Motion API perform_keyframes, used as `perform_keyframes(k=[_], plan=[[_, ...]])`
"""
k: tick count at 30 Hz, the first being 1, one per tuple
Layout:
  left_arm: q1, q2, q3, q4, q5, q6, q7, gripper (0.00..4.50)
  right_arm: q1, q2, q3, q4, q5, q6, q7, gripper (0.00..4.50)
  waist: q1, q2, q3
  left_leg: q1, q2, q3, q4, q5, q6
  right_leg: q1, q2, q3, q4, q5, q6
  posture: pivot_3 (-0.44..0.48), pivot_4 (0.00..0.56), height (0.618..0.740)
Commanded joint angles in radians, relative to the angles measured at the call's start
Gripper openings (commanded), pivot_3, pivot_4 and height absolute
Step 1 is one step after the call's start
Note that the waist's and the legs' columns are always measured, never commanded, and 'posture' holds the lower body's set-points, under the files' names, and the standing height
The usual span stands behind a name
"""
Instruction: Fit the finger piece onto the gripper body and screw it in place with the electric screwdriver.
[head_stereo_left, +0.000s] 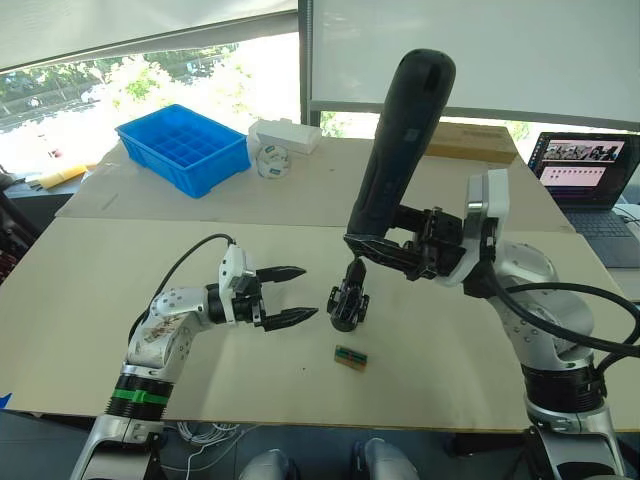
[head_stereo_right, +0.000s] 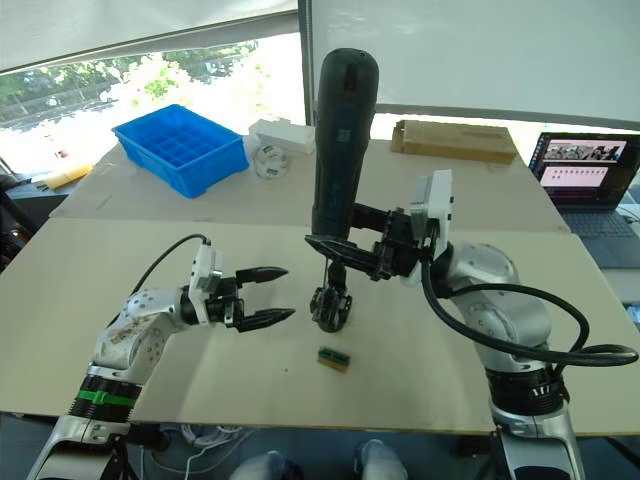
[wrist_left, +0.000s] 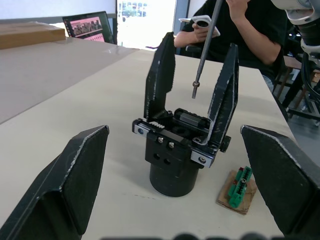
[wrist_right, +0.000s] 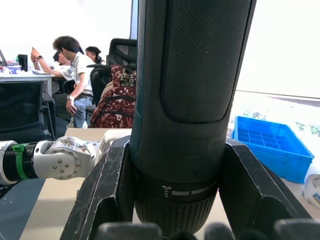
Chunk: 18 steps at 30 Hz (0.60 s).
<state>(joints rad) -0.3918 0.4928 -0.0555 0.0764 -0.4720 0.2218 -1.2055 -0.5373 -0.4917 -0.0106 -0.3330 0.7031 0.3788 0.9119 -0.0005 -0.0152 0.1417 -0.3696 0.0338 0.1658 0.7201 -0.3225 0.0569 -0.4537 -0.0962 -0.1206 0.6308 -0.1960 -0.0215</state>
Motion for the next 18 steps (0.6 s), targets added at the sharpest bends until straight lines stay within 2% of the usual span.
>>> perform_keyframes(k=[1,18], plan=[[0.007,0.008,-0.005,-0.03,0.008,-0.016,-0.011,4.5,-0.001,0.012,-0.011,0.0,-0.018,-0.065,0.033,1.94,-0.002,0.0,0.0,0.0,0.0,0.0,0.0,0.0,0.0,0.0,0.0,0.0,0.0,0.0,0.0,0.0,0.15,0.74],[0.059,0.005,-0.037,-0.001,0.053,-0.078,-0.042,4.5,-0.02,0.06,0.012,0.053,-0.071,-0.081,0.084,1.94,-0.01,0.0,0.0,0.0,0.0,0.0,0.0,0.0,0.0,0.0,0.0,0.0,0.0,0.0,0.0,0.0,0.15,0.74]])
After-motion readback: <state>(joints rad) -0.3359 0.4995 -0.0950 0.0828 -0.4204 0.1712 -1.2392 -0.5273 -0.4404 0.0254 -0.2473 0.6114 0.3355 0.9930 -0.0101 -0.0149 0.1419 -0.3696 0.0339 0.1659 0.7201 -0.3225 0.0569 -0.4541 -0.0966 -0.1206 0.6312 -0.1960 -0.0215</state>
